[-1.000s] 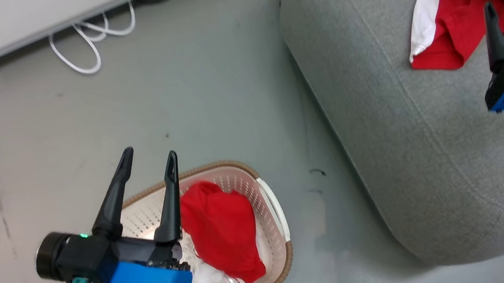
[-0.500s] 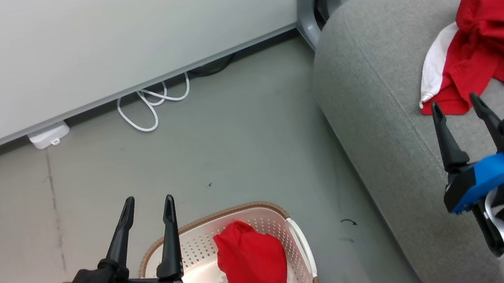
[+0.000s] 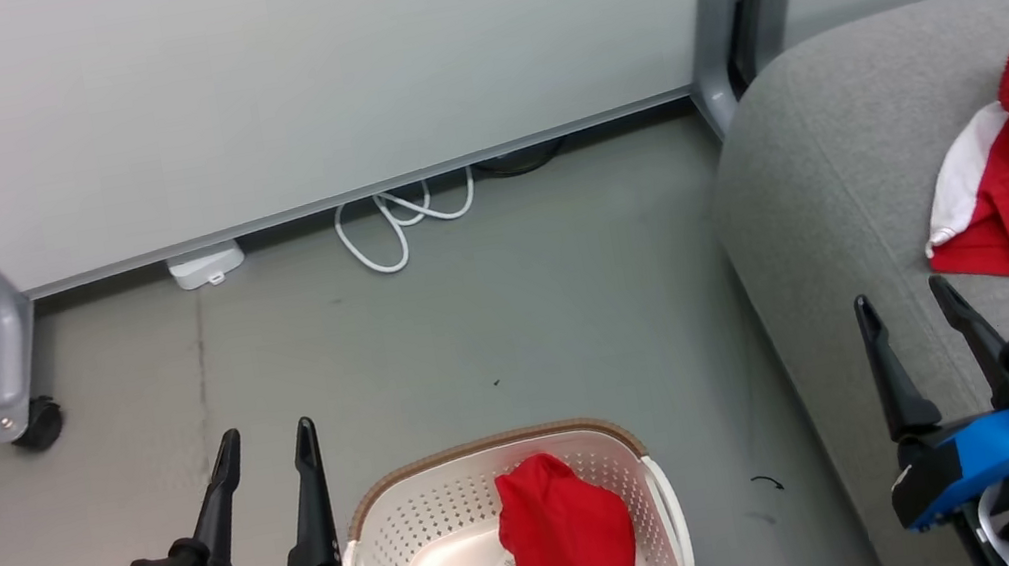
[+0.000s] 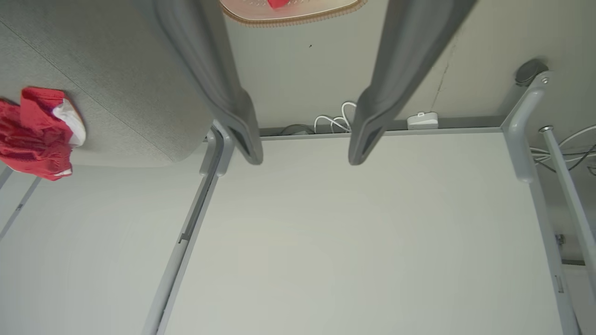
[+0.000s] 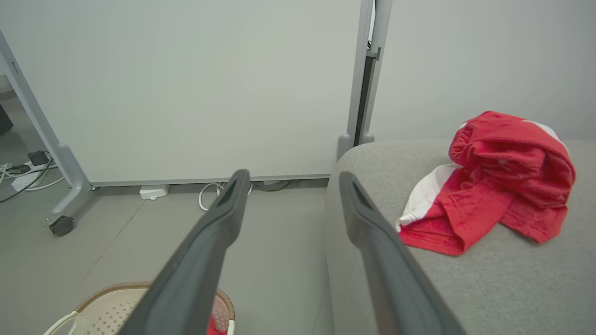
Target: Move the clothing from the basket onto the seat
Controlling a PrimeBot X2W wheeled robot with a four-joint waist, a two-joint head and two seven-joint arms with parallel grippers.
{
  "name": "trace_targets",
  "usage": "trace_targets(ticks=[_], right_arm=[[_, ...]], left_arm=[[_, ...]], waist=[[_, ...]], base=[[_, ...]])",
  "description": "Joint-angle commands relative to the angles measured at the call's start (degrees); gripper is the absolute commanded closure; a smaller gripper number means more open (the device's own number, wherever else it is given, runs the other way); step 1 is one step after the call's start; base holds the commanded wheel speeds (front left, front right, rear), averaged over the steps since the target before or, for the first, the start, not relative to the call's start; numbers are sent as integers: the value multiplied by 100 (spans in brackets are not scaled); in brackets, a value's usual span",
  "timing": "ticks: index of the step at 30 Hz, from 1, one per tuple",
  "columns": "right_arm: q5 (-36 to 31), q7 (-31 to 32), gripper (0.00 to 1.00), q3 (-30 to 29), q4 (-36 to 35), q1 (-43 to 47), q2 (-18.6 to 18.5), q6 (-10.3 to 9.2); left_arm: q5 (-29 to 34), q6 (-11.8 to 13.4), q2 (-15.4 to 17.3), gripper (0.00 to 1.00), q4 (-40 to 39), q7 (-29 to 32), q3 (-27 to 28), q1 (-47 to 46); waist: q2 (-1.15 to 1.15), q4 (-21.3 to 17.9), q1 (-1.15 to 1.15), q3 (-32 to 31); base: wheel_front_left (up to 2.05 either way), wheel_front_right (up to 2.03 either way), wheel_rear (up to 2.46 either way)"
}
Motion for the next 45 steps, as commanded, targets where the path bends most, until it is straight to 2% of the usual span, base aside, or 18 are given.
trace_targets(ticks=[1,12,25,45], right_arm=[[-7,-9,0,24,-77,173,1,2],[-9,144,0,118,-402,629,0,1],[98,238,0,185,-571,736,1,1],[172,295,0,303,-596,690,1,1]], left_arm=[[2,-7,16,0,43,-28,56,-30],[14,-7,38,0,199,-28,258,155],[86,-8,47,0,465,-28,334,157],[99,-8,44,0,431,-28,369,221]], waist=[[0,136,1,-65],[0,444,1,-278],[0,413,1,-276],[0,362,1,-210]], base=[[0,0,0],[0,0,0],[0,0,0],[0,0,0]])
